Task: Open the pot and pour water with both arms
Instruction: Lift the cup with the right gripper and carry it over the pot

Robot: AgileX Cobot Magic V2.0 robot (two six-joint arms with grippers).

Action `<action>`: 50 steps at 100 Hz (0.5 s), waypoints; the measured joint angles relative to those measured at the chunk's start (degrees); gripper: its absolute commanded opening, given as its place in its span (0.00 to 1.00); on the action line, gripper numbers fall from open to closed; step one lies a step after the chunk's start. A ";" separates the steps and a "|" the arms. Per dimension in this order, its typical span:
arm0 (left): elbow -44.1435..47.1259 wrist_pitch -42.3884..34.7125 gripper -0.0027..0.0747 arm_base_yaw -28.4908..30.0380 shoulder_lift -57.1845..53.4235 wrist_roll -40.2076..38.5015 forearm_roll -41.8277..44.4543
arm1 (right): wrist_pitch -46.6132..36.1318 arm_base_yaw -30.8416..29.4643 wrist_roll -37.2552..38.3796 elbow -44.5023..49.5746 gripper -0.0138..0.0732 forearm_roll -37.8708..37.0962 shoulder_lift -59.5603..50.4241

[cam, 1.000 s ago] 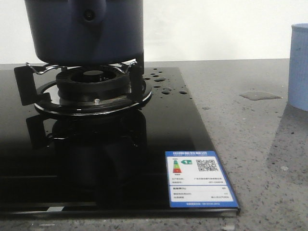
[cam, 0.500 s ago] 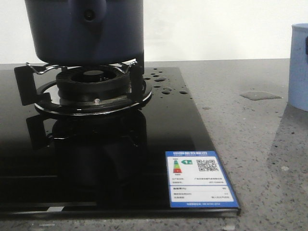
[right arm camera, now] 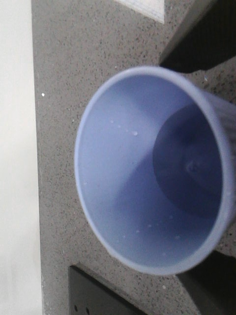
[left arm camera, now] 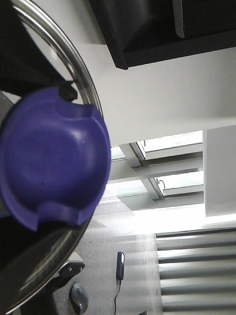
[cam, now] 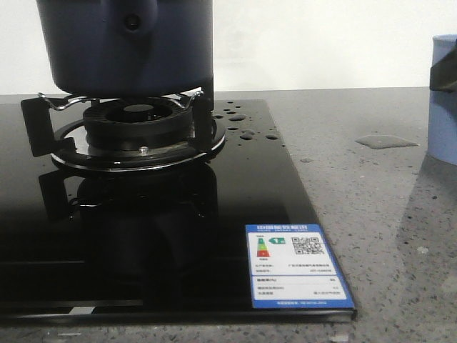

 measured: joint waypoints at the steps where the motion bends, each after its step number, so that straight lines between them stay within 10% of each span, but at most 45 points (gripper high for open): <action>1: 0.00 0.05 0.41 0.00 0.00 0.00 0.00 | 0.03 0.00 0.41 0.00 0.89 -0.60 0.26; 18: 0.00 0.28 0.41 -0.90 0.00 0.00 0.10 | -1.19 0.00 7.35 0.00 0.87 -5.11 2.84; 50: 0.00 0.56 0.41 -1.27 0.00 -0.13 0.10 | -1.30 0.00 8.52 0.00 0.44 -7.36 4.13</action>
